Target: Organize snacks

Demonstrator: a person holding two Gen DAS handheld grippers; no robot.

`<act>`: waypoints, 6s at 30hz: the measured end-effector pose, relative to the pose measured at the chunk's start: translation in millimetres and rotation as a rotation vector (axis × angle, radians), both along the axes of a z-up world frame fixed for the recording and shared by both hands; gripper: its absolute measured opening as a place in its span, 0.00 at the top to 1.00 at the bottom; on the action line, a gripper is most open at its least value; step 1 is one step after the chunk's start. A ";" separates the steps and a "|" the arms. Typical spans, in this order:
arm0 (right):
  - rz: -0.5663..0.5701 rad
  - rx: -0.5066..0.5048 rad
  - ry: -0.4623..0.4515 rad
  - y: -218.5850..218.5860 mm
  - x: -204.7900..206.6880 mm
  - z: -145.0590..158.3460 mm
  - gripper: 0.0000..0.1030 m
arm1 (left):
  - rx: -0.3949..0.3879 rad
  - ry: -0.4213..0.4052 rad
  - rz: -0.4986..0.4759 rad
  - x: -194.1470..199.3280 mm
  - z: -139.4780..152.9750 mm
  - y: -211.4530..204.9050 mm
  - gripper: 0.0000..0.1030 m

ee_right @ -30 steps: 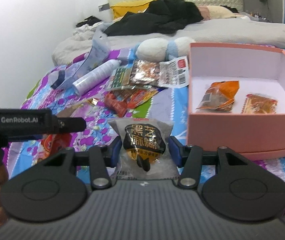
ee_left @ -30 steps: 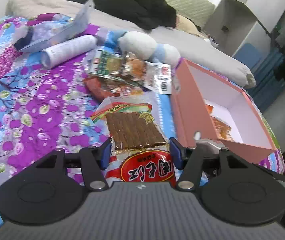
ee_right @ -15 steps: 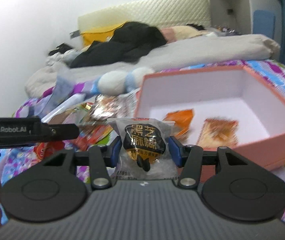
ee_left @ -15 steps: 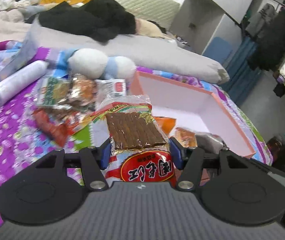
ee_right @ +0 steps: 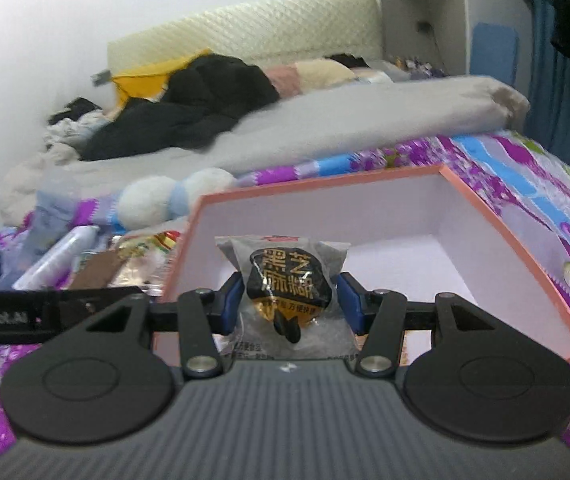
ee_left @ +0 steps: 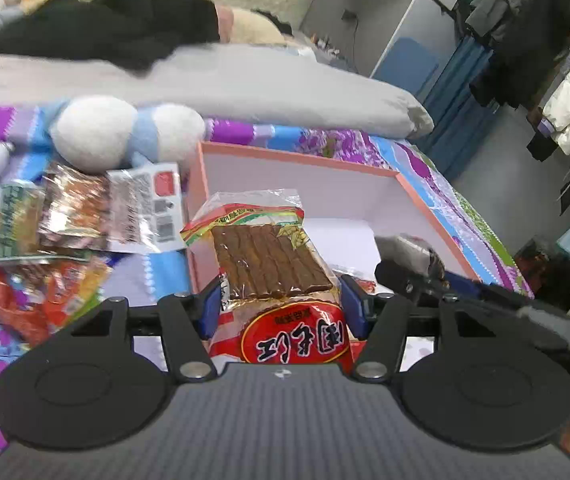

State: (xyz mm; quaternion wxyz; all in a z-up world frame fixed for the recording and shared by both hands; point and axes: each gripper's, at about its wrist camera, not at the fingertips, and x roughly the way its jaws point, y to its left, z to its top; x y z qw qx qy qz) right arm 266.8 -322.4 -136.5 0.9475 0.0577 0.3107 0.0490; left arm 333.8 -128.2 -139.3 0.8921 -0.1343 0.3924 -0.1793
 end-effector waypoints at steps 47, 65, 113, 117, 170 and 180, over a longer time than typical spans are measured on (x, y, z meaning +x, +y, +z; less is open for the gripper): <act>0.106 0.047 -0.073 38.4 -93.7 6.6 0.29 | 0.065 -0.165 0.117 -115.1 31.4 53.3 0.18; 0.222 -0.005 -0.055 96.9 -160.9 2.7 0.29 | 0.058 -0.176 0.239 -191.1 20.8 128.0 0.18; 0.276 -0.660 -0.029 262.0 53.5 -124.2 0.62 | -0.419 0.083 0.455 -2.6 -173.9 270.4 0.33; 0.283 -0.710 -0.013 267.1 75.9 -142.3 0.62 | -0.415 0.080 0.446 2.6 -178.5 272.8 0.42; 0.456 -0.748 -0.072 263.9 -27.4 -121.6 0.49 | -0.372 0.134 0.485 -93.0 -153.6 283.9 0.69; 0.423 -0.846 -0.075 280.7 10.5 -149.4 0.54 | -0.432 0.172 0.502 -83.9 -168.8 293.5 0.68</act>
